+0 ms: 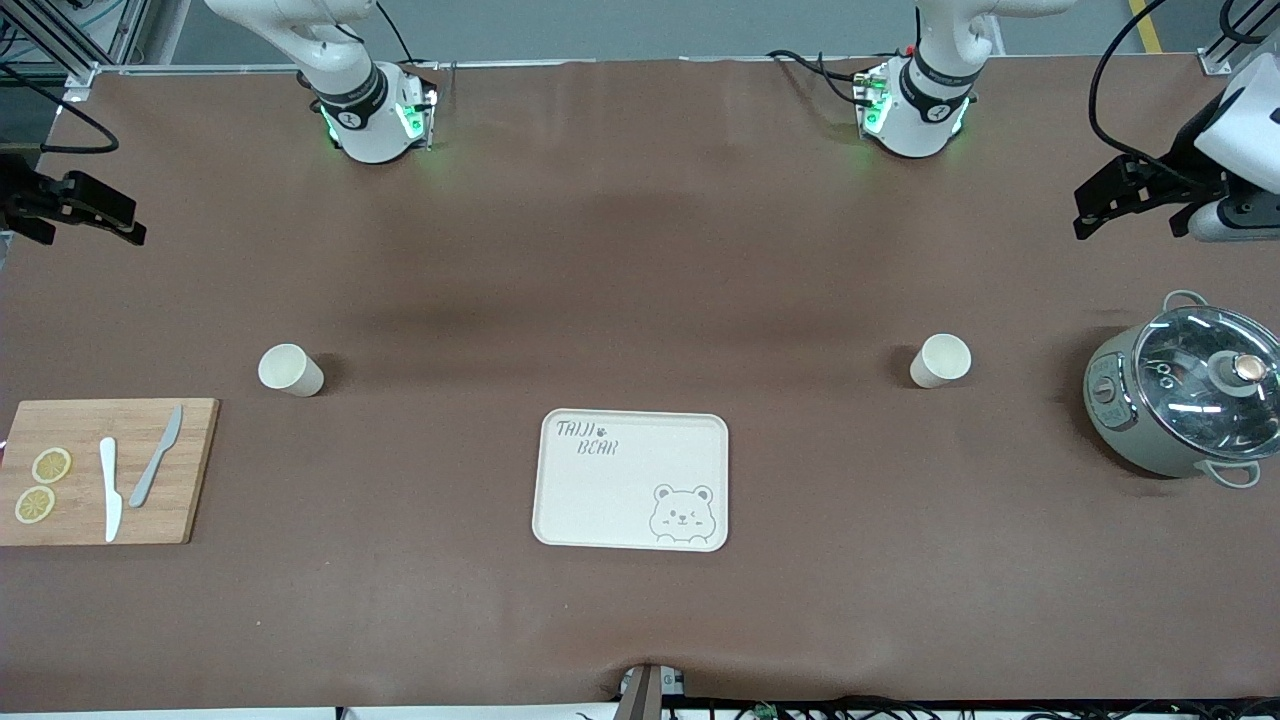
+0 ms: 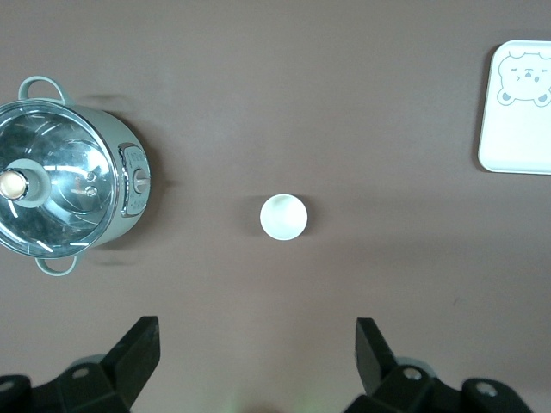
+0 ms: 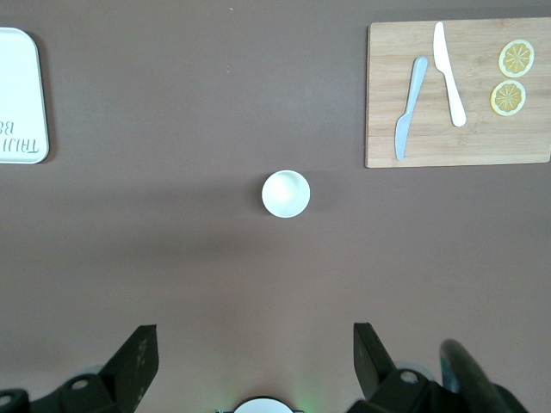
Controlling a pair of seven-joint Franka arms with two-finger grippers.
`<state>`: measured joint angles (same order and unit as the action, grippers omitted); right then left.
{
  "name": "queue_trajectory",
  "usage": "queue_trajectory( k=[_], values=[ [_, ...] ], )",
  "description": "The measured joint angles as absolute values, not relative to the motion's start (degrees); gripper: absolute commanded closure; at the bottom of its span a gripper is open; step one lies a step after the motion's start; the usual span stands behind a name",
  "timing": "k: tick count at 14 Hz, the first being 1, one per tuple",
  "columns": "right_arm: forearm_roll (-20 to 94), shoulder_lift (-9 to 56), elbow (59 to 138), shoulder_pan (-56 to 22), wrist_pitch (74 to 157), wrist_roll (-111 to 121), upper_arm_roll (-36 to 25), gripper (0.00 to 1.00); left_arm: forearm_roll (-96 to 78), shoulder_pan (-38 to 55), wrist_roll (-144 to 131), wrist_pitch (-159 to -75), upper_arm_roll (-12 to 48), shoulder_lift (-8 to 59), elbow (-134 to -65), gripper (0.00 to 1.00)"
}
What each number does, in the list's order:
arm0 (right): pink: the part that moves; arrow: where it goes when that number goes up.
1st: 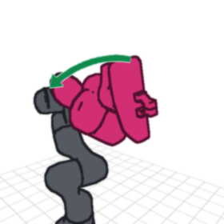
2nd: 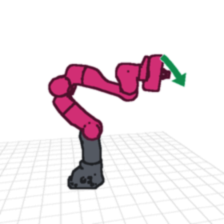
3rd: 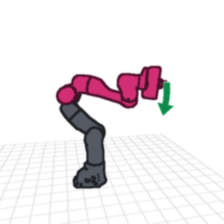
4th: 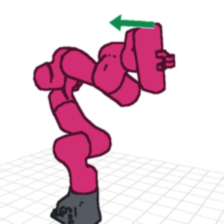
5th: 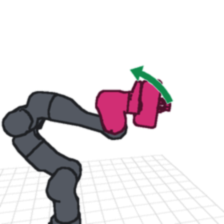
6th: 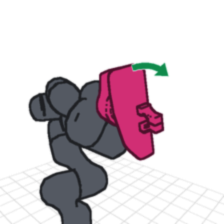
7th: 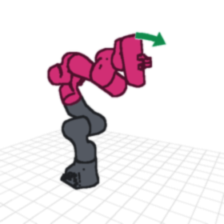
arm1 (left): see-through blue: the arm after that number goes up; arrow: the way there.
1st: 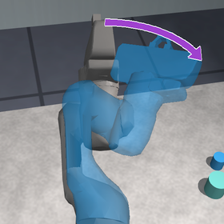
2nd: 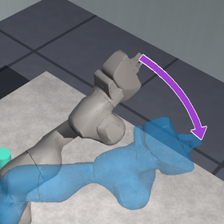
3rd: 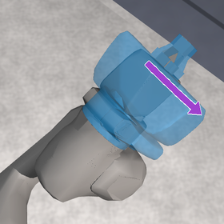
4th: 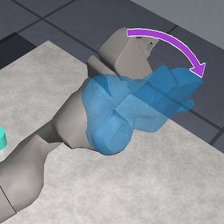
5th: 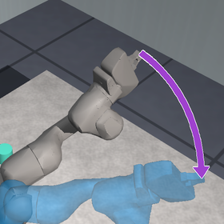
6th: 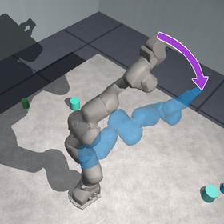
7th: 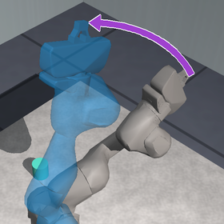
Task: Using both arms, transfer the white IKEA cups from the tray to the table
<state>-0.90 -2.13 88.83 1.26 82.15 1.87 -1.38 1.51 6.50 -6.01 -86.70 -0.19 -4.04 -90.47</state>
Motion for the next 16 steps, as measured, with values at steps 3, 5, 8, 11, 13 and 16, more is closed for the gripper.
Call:
queue_trajectory(
  k=[3, 5, 8, 11, 13, 16],
  values=[
    [-0.9, -2.1, 88.6, 1.3, 82.1, 1.8, -1.4, 0.0, 1.5, 6.4, -6.0, -86.8, -0.2, -4.0, -90.0, 0.0],
    [-0.9, -2.1, 88.6, 1.3, 82.1, 1.8, -1.4, 0.0, 1.5, 6.4, -6.0, -86.9, -0.2, -3.7, -89.6, 0.0],
    [-0.9, -2.1, 88.6, 1.3, 82.1, 1.8, -1.4, 0.0, 1.5, 6.7, -6.0, -87.0, -0.2, -2.4, -89.2, 0.0],
    [-0.9, -2.1, 88.6, 1.2, 82.1, 1.8, -1.4, 0.0, 1.5, 6.6, -6.0, -87.1, -0.2, -1.8, -88.7, 0.0],
    [-0.9, -2.1, 88.6, 1.2, 82.1, 1.8, -1.4, 0.0, 1.5, 6.5, -6.0, -87.1, -0.3, -1.8, -88.4, 0.0],
    [-0.9, -2.0, 88.6, 1.2, 82.0, 1.8, -1.3, 0.0, 1.5, 6.3, -6.0, -87.1, -0.4, -1.8, -88.3, 0.0]
  ],
)
